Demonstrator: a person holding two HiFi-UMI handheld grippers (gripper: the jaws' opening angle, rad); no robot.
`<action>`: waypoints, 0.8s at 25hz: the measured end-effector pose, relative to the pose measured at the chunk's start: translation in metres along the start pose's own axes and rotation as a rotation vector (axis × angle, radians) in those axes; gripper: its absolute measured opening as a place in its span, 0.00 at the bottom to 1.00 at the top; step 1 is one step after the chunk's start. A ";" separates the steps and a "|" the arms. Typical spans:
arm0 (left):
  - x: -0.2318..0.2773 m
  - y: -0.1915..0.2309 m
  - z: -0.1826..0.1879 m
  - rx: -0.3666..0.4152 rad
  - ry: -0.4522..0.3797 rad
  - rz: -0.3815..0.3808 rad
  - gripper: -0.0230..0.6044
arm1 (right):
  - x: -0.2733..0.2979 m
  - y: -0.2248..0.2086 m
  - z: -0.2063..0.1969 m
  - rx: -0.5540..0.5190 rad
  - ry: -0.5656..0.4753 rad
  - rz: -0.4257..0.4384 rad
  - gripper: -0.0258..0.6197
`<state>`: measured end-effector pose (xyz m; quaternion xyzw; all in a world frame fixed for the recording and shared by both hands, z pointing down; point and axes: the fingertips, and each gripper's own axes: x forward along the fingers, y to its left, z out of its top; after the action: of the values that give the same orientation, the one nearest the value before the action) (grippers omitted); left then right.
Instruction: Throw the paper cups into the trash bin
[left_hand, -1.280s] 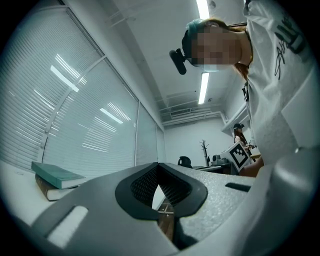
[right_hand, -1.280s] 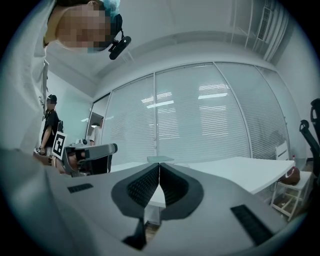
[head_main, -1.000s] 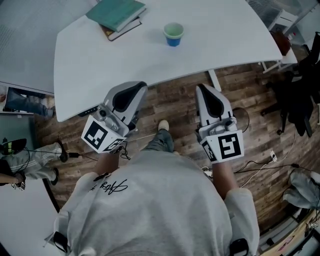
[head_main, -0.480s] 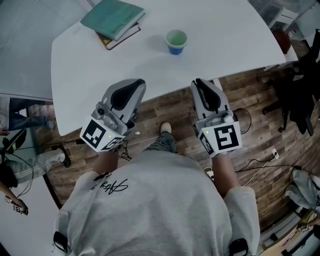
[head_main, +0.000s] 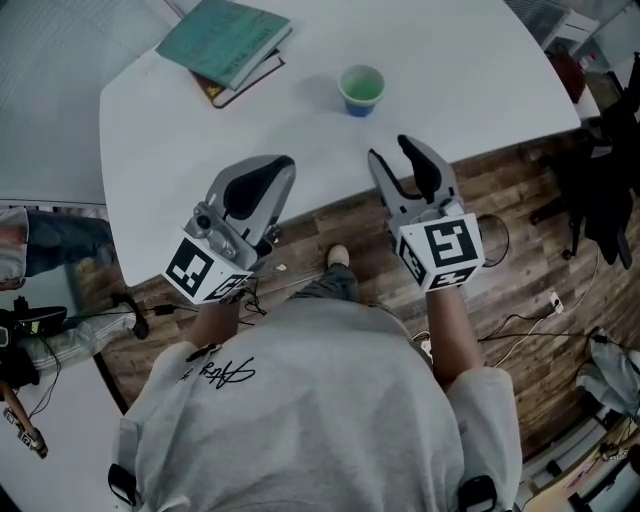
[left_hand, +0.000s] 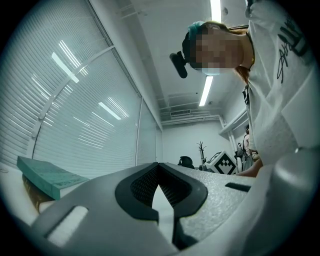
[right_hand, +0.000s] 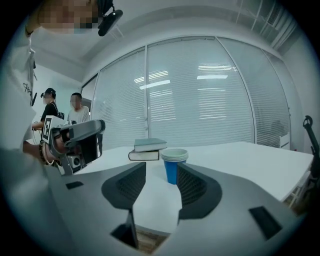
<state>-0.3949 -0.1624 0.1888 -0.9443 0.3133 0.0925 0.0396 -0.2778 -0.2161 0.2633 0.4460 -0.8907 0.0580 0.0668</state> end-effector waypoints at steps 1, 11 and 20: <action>0.000 0.002 0.000 -0.001 0.001 -0.002 0.04 | 0.005 -0.001 -0.002 0.007 0.009 0.002 0.31; 0.005 0.020 -0.006 -0.008 0.007 -0.017 0.04 | 0.047 -0.011 -0.015 0.021 0.082 -0.014 0.42; 0.007 0.032 -0.005 -0.008 0.006 -0.018 0.04 | 0.074 -0.025 -0.024 0.040 0.134 -0.059 0.48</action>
<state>-0.4082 -0.1924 0.1916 -0.9475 0.3046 0.0904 0.0358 -0.3003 -0.2851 0.3006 0.4686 -0.8692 0.1034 0.1191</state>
